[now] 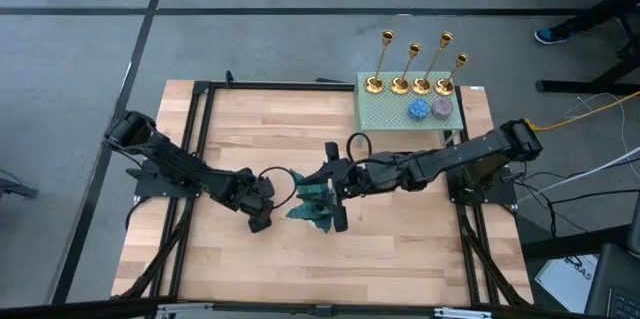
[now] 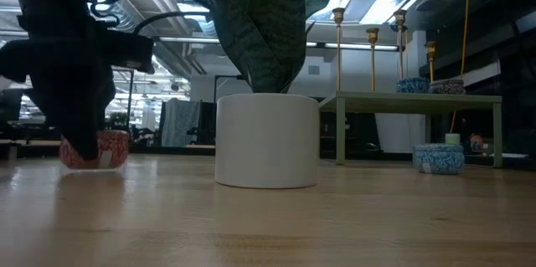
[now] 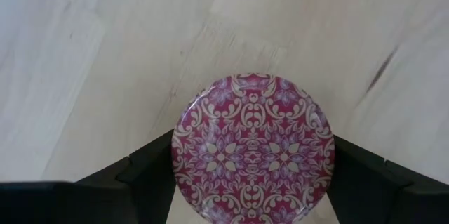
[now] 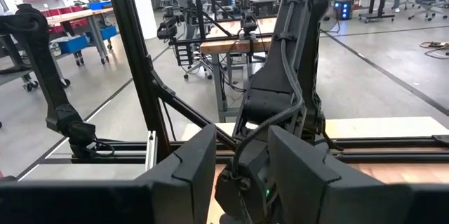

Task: Stock candles and holders on shelf
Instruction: Align the pink scented candle with the other scented candle on the shelf

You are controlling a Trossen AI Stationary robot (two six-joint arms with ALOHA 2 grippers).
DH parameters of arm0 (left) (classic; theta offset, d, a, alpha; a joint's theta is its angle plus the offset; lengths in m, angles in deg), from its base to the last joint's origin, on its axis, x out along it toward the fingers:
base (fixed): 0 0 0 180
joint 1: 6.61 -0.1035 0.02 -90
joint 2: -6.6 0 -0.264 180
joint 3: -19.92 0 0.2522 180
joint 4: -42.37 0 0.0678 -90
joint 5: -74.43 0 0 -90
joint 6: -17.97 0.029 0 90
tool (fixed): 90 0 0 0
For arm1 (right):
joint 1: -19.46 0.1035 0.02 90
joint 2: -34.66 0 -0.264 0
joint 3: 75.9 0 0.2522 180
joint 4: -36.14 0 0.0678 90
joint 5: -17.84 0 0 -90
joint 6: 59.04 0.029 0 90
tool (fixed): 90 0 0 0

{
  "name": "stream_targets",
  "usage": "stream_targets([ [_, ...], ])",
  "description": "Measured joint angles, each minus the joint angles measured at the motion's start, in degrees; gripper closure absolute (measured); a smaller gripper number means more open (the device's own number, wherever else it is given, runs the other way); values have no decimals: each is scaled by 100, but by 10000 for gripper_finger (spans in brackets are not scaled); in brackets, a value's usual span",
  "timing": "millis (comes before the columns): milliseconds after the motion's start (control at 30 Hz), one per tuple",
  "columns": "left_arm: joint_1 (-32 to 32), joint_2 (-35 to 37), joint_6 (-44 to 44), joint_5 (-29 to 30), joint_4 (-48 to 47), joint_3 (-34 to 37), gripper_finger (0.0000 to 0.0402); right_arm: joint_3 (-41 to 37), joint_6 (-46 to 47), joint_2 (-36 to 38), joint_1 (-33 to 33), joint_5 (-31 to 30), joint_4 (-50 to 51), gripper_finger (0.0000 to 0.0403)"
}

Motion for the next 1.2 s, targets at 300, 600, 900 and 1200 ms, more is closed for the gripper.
stream_targets([
  [300,-63,675,-120,75,-79,0,115,0,55,0,-118,155,-3,269],
  [600,-528,2118,-131,342,-77,0,115,0,33,0,-143,160,-11,269],
  [900,-1185,3505,155,-725,694,0,115,0,-1110,0,-432,605,-6,269],
  [1200,-1861,3467,337,-2065,927,-397,115,9,-1586,-33,-920,857,430,269],
])
